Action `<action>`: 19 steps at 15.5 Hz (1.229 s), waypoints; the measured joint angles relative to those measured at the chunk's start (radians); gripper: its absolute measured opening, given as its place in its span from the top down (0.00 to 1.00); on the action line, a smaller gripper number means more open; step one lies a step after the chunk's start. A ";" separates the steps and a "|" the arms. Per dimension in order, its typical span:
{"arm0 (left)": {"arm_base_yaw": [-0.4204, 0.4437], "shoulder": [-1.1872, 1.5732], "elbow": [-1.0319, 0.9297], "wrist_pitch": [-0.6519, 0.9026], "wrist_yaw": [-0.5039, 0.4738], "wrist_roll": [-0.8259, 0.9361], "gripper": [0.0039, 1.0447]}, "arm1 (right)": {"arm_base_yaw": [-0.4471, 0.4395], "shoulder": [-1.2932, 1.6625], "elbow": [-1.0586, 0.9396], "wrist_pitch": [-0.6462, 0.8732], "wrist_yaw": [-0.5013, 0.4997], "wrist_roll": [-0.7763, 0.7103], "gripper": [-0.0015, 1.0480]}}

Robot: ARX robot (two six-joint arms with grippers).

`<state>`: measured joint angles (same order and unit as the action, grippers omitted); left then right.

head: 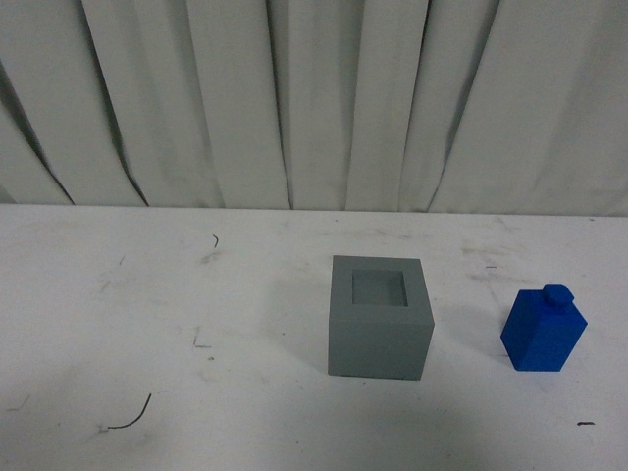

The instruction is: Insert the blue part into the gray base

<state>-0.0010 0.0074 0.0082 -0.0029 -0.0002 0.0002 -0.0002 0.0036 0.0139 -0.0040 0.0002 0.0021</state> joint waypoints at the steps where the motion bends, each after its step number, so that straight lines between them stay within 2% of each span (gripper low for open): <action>1: 0.000 0.000 0.000 0.000 0.000 0.000 0.06 | 0.000 0.000 0.000 0.000 0.000 0.000 0.06; 19: 0.000 0.000 0.000 0.000 0.000 0.000 0.06 | 0.000 0.000 0.000 0.000 0.000 0.000 0.06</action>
<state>-0.0010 0.0074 0.0082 -0.0029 -0.0002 -0.0002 -0.0002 0.0036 0.0139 -0.0040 0.0002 0.0021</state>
